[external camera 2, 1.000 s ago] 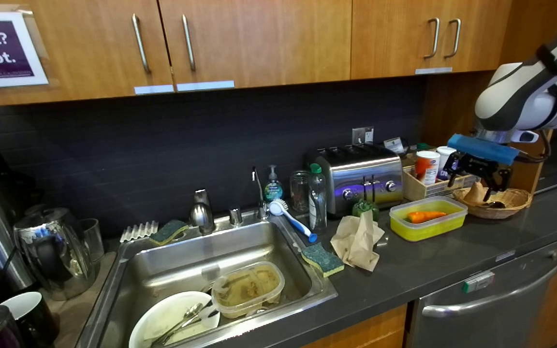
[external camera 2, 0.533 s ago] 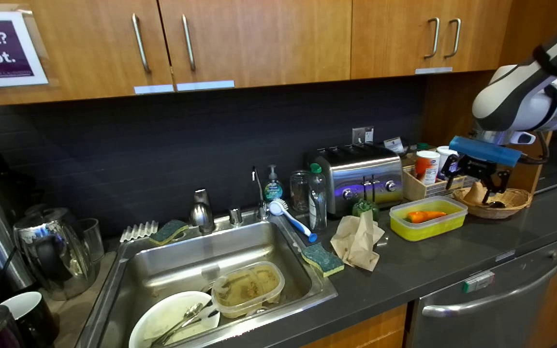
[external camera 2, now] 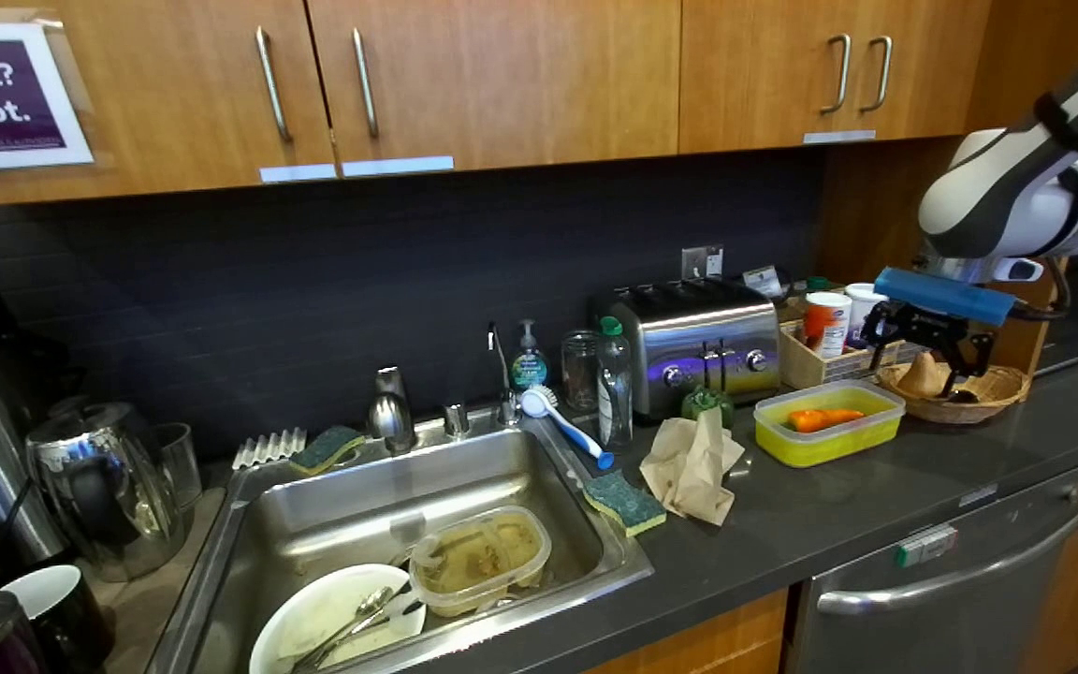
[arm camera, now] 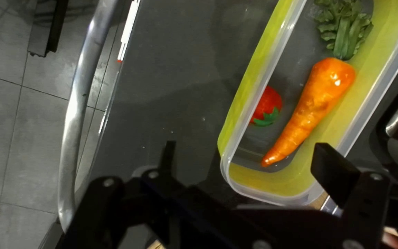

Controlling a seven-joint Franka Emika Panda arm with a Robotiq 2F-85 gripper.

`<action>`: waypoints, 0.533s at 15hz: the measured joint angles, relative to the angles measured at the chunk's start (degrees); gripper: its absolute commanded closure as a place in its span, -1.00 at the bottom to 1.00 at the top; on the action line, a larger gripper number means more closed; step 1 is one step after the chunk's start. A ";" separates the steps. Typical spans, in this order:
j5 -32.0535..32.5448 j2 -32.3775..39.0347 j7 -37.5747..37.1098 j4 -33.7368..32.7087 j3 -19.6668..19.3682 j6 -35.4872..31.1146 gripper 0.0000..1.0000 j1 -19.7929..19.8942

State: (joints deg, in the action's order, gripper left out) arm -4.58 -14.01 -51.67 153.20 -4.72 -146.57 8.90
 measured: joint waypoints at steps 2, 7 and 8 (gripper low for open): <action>0.81 -0.78 -0.64 0.64 0.16 0.00 -1.00 1.09; 1.35 -3.76 -1.02 2.78 0.58 0.02 -1.00 3.17; 1.45 -4.42 -1.24 3.26 0.74 0.03 -1.00 3.55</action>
State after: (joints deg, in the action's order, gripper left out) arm -3.13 -18.43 -52.91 156.46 -3.98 -146.53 12.45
